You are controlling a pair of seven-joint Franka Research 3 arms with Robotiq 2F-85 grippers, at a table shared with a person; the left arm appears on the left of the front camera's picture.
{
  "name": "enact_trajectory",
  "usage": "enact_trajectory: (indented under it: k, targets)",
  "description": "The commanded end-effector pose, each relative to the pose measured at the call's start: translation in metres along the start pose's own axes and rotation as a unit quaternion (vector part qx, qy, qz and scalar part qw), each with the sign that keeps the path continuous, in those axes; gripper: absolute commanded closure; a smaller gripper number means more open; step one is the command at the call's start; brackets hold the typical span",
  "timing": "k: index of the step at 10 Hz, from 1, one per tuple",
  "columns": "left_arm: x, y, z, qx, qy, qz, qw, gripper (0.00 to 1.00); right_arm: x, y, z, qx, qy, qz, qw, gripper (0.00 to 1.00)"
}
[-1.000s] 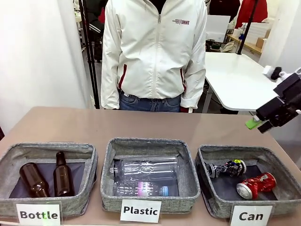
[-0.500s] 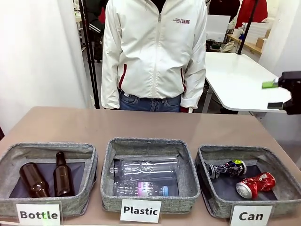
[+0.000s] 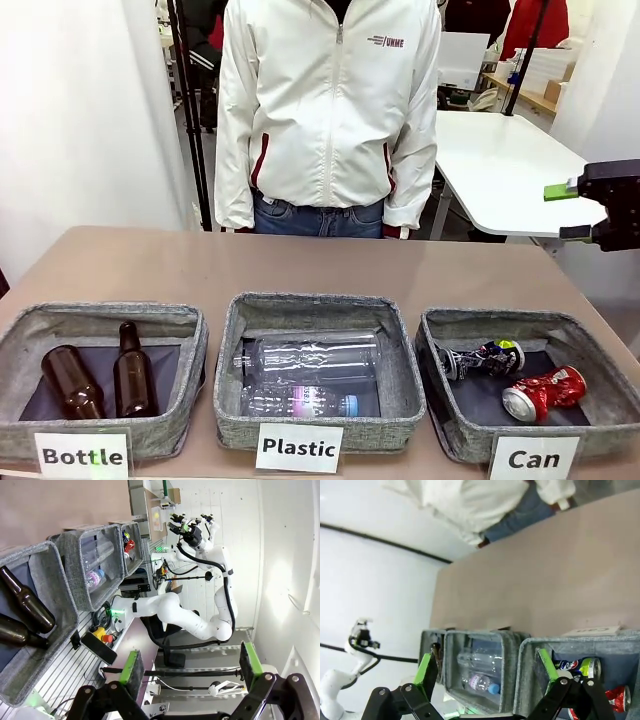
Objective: Sort the can waste into the basket.
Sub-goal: Pick up the can waste from the table and place it in the right Fabric basket.
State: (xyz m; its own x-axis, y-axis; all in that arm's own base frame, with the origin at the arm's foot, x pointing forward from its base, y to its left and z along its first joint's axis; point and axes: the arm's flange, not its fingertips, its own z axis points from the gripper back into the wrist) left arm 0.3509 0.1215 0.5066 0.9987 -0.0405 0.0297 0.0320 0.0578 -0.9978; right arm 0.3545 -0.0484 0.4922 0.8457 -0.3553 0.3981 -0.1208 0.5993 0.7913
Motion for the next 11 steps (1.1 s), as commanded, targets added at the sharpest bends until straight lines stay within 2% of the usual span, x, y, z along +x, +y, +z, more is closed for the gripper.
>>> enact_trajectory:
  k: [1,11]
  targets:
    - [0.0003,-0.0019,-0.0004,-0.009,0.000,-0.008,1.000,0.00,0.0026,0.0019,0.0080,-0.006,0.004,-0.006,1.000,0.00]
    - [0.0003,-0.0019,-0.0004,-0.009,0.000,-0.008,1.000,0.00,0.0026,0.0019,0.0080,-0.006,0.004,-0.006,1.000,0.00]
